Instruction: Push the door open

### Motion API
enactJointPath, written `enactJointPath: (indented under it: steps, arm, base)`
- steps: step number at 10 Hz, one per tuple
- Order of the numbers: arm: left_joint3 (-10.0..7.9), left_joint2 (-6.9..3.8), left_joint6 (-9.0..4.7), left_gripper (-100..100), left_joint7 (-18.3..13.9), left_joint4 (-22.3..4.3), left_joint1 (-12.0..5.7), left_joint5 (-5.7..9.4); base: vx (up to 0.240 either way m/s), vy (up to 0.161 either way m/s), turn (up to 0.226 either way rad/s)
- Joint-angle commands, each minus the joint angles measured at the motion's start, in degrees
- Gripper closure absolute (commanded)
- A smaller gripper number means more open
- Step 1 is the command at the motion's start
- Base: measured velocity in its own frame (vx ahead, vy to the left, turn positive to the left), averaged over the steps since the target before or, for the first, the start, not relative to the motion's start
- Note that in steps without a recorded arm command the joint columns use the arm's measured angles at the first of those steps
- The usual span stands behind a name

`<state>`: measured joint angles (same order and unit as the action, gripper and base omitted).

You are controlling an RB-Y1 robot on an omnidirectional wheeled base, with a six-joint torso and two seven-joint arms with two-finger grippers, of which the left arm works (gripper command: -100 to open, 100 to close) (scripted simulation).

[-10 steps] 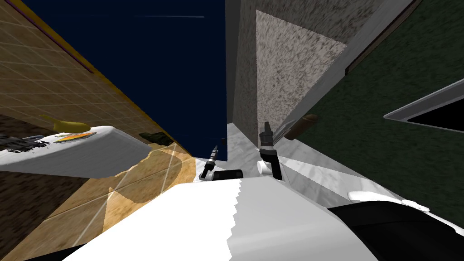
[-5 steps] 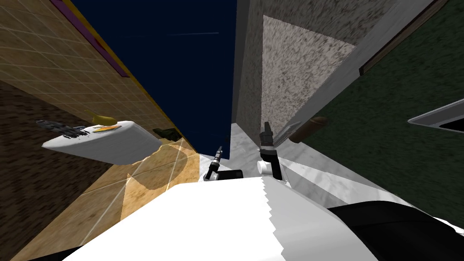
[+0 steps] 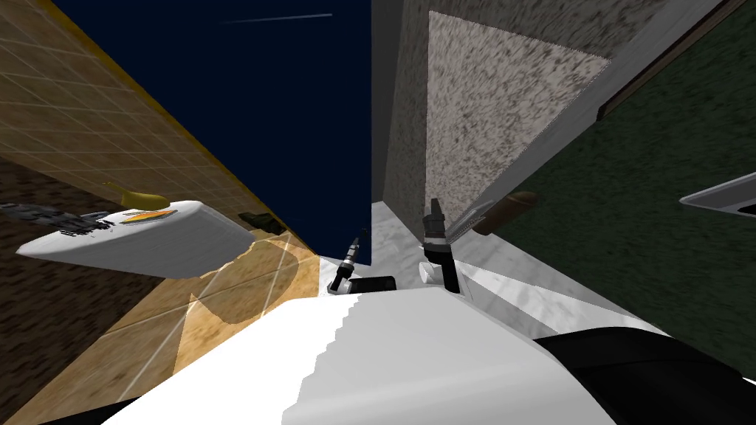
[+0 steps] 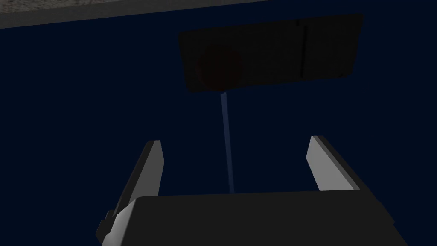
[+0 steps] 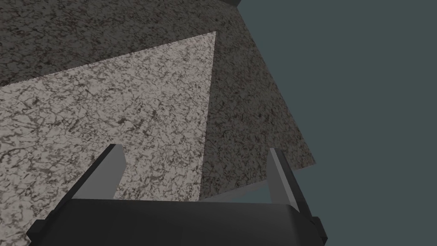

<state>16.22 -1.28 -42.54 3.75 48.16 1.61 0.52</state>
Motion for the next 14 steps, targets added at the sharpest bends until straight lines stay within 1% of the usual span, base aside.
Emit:
enactJointPath:
  steps: [1, 2, 3, 4, 5, 10, 11, 12, 13, 14]
  arm:
    - [-0.35, 0.6, 0.33, -100, 0.1, -0.11, -0.5, 0.1]
    - [-0.49, 1.2, 0.39, -100, 0.14, -0.21, -0.71, 0.14]
    - [-0.7, 2.56, 0.49, -100, 0.18, -0.35, -1.02, 0.2]
    - [-0.53, 1.71, 0.77, -100, 0.1, 0.35, -0.66, 0.15]
    - [-0.53, 1.71, 0.77, 100, 0.1, 0.35, -0.66, 0.15]
    - [-0.53, 1.71, 0.77, 100, 0.1, 0.35, -0.66, 0.15]
    - [-1.75, 0.48, 0.71, 100, 0.2, -0.01, -0.8, 0.78]
    - [-1.75, 0.48, 0.71, 100, 0.2, -0.01, -0.8, 0.78]
    - [-2.72, -0.06, 0.59, 100, 0.28, -0.2, -0.99, 1.27]
    - [-3.45, -0.29, 0.5, 100, 0.35, -0.34, -1.14, 1.64]
  base:
    - [0.226, -0.072, -0.024]
    - [0.227, -0.066, -0.027]
    - [0.231, -0.063, -0.022]
    - [0.099, -0.028, 0.012]
    - [-0.023, 0.003, -0.002]
    - [-0.018, 0.006, -0.002]
    - [0.099, -0.103, 0.045]
    - [0.122, -0.121, 0.083]
    - [0.131, -0.112, 0.049]
    - [0.195, -0.173, 0.079]
